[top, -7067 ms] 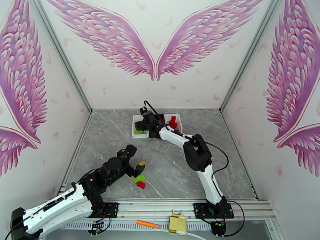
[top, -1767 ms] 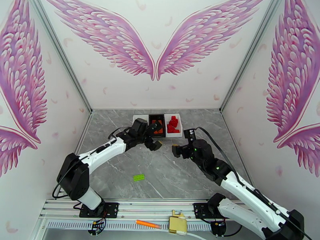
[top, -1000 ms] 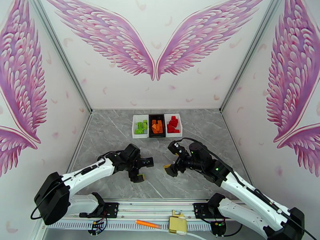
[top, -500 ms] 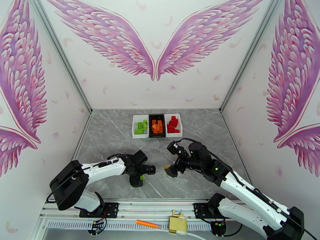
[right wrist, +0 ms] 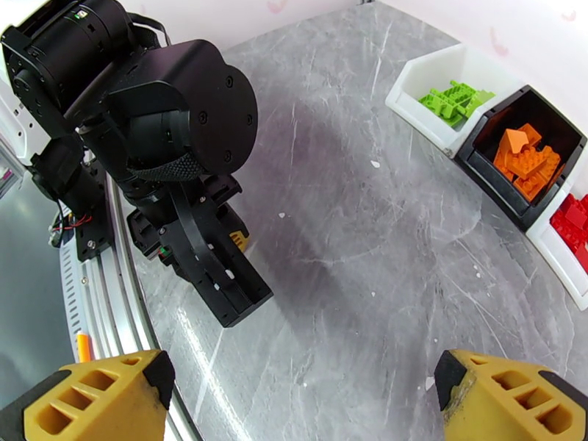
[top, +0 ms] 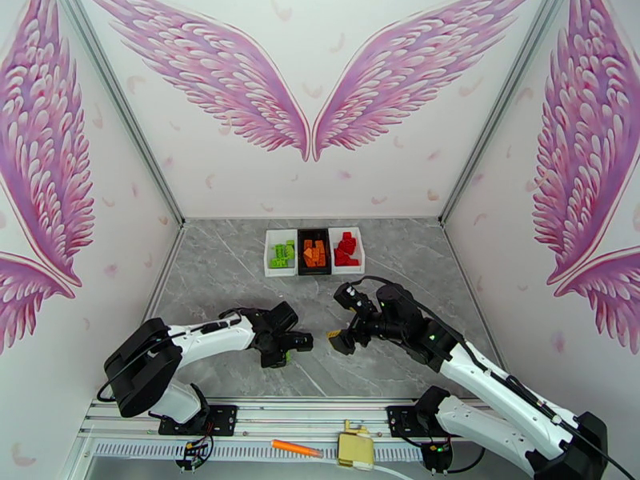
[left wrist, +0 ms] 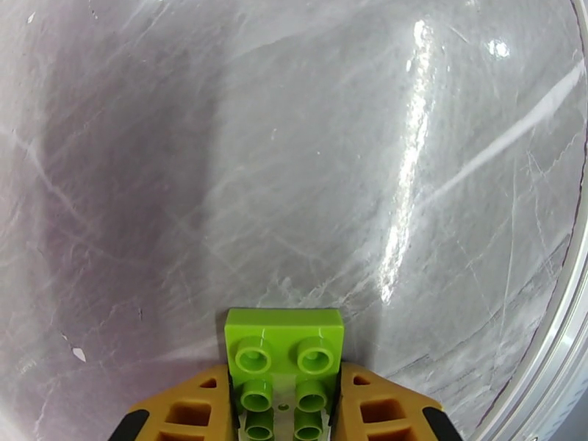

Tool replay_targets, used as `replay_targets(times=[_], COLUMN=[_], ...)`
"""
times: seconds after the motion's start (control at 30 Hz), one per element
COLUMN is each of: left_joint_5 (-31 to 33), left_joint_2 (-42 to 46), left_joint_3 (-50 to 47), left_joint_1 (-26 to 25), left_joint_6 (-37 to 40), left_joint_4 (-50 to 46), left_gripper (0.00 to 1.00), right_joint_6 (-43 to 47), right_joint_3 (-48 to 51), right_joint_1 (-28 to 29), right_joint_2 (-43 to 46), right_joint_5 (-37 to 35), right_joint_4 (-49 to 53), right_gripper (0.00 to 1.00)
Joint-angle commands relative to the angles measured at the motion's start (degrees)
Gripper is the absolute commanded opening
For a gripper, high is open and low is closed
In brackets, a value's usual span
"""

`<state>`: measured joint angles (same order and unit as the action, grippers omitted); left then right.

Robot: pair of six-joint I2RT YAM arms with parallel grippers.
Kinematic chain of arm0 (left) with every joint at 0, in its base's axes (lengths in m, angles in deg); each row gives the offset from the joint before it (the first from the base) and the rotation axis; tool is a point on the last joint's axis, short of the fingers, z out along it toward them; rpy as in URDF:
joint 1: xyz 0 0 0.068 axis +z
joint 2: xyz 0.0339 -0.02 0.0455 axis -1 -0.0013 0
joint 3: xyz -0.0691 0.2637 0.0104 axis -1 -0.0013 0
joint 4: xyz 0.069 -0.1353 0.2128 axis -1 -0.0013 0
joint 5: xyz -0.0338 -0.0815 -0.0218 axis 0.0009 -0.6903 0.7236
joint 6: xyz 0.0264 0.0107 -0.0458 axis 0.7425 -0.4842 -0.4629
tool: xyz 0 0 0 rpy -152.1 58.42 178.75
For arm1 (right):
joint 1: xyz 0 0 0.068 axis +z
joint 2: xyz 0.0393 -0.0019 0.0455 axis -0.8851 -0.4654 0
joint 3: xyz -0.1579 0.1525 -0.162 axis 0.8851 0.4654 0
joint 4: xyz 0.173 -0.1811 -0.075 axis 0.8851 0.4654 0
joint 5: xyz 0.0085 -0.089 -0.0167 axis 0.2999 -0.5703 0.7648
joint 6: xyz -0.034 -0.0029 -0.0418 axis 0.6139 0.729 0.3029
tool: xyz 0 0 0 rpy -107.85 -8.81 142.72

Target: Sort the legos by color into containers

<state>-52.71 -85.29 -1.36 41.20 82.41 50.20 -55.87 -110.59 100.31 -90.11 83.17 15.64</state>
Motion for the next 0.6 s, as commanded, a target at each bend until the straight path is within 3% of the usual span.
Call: replay_targets(times=[0.0, 0.27, 0.57], left_joint_5=[2.71, 1.39, 0.8], left_joint_2=[-1.32, 6.8, 15.41], left_joint_3=[-0.65, -0.73, -4.93], left_joint_1=[0.22, 1.47, 4.93], left_joint_6=[-0.55, -3.65, -14.05], left_joint_4=[1.2, 4.46, 24.19], left_gripper=[0.25, 0.25, 0.25], right_joint_6=[0.29, -0.37, -5.12], right_joint_3=[-1.7, -1.91, -0.44], right_joint_1=[0.5, 0.53, 0.41], right_joint_2=[-0.07, 0.38, 2.33], right_joint_5=[-0.46, -0.65, -2.49], right_joint_4=[-1.49, -2.99, -13.82], right_gripper=[0.99, 0.99, 0.99])
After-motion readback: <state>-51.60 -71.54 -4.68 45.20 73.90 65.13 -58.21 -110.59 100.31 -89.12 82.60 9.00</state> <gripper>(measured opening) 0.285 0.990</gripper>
